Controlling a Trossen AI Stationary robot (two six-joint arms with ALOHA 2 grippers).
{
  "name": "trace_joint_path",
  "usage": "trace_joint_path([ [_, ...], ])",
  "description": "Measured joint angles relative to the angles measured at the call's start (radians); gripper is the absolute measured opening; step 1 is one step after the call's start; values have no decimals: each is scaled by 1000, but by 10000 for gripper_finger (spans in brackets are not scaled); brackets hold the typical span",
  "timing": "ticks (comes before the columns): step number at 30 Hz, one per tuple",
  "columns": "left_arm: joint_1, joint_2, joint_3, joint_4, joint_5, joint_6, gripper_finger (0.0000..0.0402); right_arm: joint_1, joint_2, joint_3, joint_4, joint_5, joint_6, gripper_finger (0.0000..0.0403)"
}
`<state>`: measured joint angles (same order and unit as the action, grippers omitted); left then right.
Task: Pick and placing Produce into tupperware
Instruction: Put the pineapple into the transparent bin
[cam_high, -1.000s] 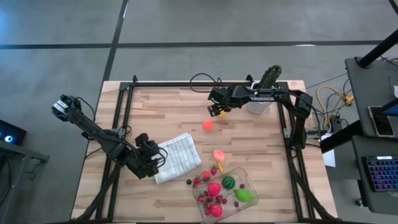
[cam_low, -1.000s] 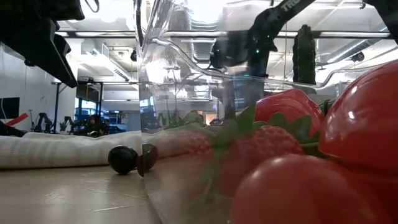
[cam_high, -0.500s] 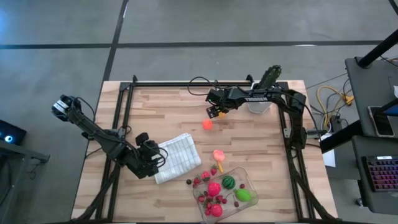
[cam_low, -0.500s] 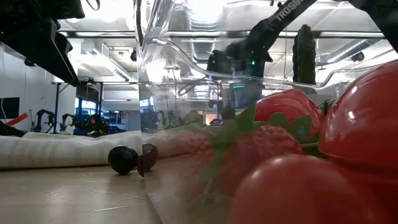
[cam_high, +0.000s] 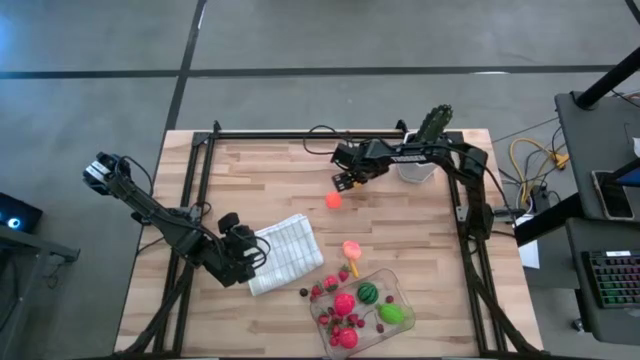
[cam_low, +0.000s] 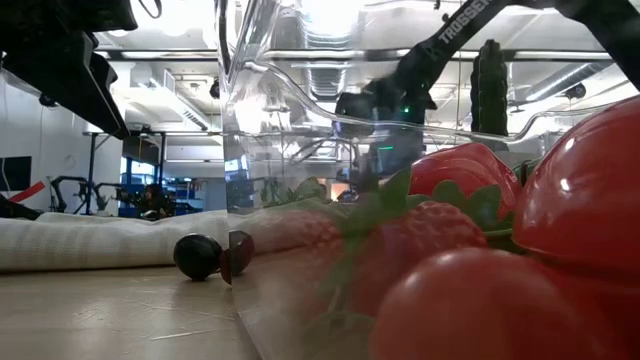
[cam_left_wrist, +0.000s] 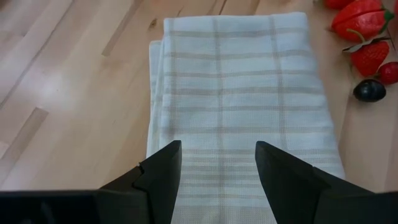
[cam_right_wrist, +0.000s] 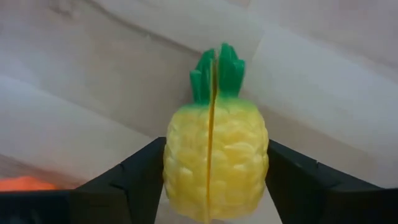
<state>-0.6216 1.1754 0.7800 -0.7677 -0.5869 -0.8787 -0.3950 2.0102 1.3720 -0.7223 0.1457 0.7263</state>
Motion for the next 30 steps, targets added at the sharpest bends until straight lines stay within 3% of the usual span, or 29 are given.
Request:
trace_joint_path([
  [8, 0, 0, -1, 0, -1, 2, 191, -1, -12, 0, 0, 19, -28, 216],
  [13, 0, 0, -1, 0, -10, 2, 191, 9, -29, 2, -10, -76, -28, 216],
  [17, 0, 0, -1, 0, -19, 1, 191, 56, -114, 11, -31, -156, -28, 215],
  [23, 4, 0, -2, 3, -23, -36, 191, 236, -373, 13, -109, -281, -48, 215],
  [27, 6, 0, -2, 8, -23, -59, 191, 444, -549, 7, -212, -285, -20, 215],
  [30, 14, 0, -2, 13, -23, -59, 191, 616, -623, -4, -258, -239, 100, 215],
])
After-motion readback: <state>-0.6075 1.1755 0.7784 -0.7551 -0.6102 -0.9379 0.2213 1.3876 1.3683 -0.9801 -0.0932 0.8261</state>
